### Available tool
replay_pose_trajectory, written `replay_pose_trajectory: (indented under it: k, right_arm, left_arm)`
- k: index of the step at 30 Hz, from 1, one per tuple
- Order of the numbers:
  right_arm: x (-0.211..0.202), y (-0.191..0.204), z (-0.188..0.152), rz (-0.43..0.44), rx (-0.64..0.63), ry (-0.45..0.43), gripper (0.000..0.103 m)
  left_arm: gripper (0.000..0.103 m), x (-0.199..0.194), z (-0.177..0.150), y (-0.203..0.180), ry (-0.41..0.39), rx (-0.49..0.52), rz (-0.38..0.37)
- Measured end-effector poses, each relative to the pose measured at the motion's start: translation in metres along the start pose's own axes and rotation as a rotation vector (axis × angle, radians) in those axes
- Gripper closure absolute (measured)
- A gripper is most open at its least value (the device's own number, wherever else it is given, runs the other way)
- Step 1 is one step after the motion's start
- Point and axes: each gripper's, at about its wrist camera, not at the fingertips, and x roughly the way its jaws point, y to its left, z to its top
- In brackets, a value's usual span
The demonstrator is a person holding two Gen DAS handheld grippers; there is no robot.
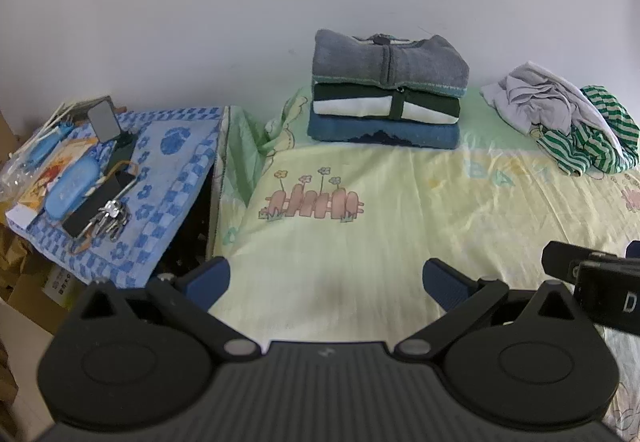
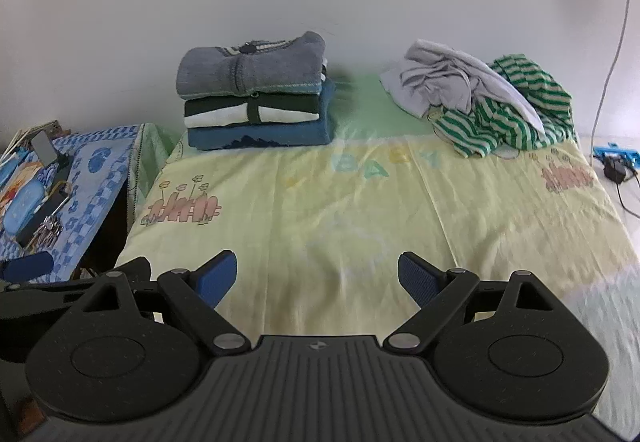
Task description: Fold clothes
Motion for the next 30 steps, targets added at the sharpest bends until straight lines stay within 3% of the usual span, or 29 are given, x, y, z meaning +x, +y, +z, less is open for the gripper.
replay_pose_trajectory:
  k: [8, 30]
  right_arm:
    - [0.008, 0.002, 0.003, -0.032, -0.004, -0.018, 0.013]
    - [0.022, 0.007, 0.005, -0.006, -0.008, 0.008, 0.013]
  left_arm:
    - [0.000, 0.010, 0.001, -0.006, 0.005, 0.027, -0.026]
    - [0.000, 0.022, 0.003, -0.003, -0.002, 0.039, -0.014]
